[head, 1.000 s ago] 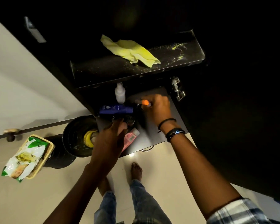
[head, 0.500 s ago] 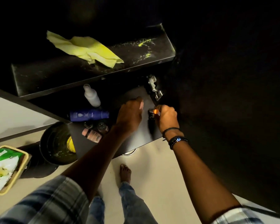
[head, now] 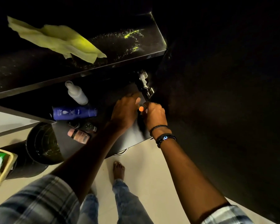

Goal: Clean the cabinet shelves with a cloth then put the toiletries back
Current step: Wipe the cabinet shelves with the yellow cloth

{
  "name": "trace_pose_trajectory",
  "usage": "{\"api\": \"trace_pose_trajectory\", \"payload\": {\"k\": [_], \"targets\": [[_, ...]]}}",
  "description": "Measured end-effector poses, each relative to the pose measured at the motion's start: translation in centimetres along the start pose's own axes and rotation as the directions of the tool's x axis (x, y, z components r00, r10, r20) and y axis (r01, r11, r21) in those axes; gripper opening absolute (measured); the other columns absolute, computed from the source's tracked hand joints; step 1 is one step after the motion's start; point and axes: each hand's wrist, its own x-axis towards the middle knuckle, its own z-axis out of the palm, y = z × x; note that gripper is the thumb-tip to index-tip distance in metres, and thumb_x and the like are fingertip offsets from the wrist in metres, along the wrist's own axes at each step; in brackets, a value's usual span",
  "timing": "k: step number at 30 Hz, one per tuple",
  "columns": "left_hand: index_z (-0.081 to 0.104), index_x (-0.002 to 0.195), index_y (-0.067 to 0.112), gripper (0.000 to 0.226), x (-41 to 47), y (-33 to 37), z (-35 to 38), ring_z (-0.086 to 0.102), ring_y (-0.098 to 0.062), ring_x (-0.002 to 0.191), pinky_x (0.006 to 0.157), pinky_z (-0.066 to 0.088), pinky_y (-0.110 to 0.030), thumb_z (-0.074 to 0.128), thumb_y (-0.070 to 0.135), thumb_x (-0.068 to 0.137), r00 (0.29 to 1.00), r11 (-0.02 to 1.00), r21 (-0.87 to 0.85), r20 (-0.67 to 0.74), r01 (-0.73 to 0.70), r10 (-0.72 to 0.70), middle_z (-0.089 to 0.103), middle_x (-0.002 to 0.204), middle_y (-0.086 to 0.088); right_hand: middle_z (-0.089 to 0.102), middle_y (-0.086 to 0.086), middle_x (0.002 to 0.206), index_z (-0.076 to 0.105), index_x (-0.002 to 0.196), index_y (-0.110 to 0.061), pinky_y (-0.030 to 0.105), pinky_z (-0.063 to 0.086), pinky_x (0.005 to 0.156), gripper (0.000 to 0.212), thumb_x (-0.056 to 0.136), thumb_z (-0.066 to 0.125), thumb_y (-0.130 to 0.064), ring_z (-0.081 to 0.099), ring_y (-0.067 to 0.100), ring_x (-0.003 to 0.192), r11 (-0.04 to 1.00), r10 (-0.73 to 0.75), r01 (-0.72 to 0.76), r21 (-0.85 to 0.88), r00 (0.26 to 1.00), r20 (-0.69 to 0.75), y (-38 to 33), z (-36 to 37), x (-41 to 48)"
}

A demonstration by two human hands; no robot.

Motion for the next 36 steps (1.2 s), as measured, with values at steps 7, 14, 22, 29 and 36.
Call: {"api": "trace_pose_trajectory", "payload": {"k": [7, 14, 22, 29, 36], "targets": [[0.055, 0.124, 0.009, 0.038, -1.1, -0.1, -0.2, 0.058, -0.034, 0.111, 0.089, 0.043, -0.038, 0.062, 0.02, 0.089, 1.0, 0.998, -0.062, 0.005, 0.002, -0.002, 0.06, 0.123, -0.014, 0.067, 0.014, 0.103, 0.068, 0.105, -0.014, 0.037, 0.052, 0.084, 0.02, 0.088, 0.058, -0.009, 0.064, 0.033, 0.098, 0.999, -0.002, 0.003, 0.042, 1.0, -0.029, 0.5, 0.7, 0.0], [0.043, 0.137, 0.008, 0.056, -2.2, -1.1, -0.5, 0.054, -0.036, 0.118, 0.094, 0.044, -0.042, 0.065, 0.015, 0.085, 0.996, 0.996, -0.079, -0.091, -0.031, 0.024, 0.053, 0.133, -0.017, 0.063, 0.013, 0.109, 0.058, 0.119, -0.019, 0.04, 0.051, 0.084, 0.036, 0.084, 0.063, -0.01, 0.061, 0.034, 0.1, 0.993, -0.035, 0.044, 0.107, 0.996, -0.082, 1.3, 1.4, -1.1], [0.046, 0.134, 0.005, 0.049, -9.9, -2.4, -2.4, 0.048, -0.031, 0.12, 0.101, 0.036, -0.029, 0.058, 0.001, 0.087, 0.971, 0.988, -0.117, -0.23, -0.096, 0.067, 0.051, 0.132, -0.018, 0.052, 0.008, 0.119, 0.051, 0.13, -0.014, 0.035, 0.054, 0.082, 0.044, 0.088, 0.061, -0.011, 0.061, 0.024, 0.089, 0.968, -0.085, 0.148, 0.203, 0.954, -0.288, 0.3, 4.3, -7.1], [0.042, 0.131, 0.009, 0.05, -17.8, -9.3, -2.7, 0.04, -0.021, 0.119, 0.093, 0.042, -0.034, 0.06, 0.022, 0.087, 0.959, 0.975, -0.152, -0.211, 0.161, -0.192, 0.044, 0.13, -0.014, 0.056, 0.008, 0.123, 0.049, 0.133, -0.017, 0.038, 0.055, 0.088, 0.052, 0.085, 0.068, -0.022, 0.064, 0.026, 0.097, 0.928, -0.151, 0.146, 0.341, 0.988, -0.015, -2.7, 9.4, -9.5], [0.045, 0.128, 0.009, 0.068, -19.3, -14.2, -0.6, 0.048, -0.033, 0.113, 0.093, 0.045, -0.044, 0.077, 0.029, 0.071, 0.968, 0.964, 0.089, -0.01, 0.251, -0.251, 0.051, 0.125, -0.015, 0.041, 0.003, 0.14, 0.033, 0.142, -0.022, 0.037, 0.054, 0.092, 0.074, 0.08, 0.072, -0.029, 0.057, 0.024, 0.116, 0.888, -0.249, 0.215, 0.406, 0.968, 0.033, -7.0, 10.4, -8.5]]}}
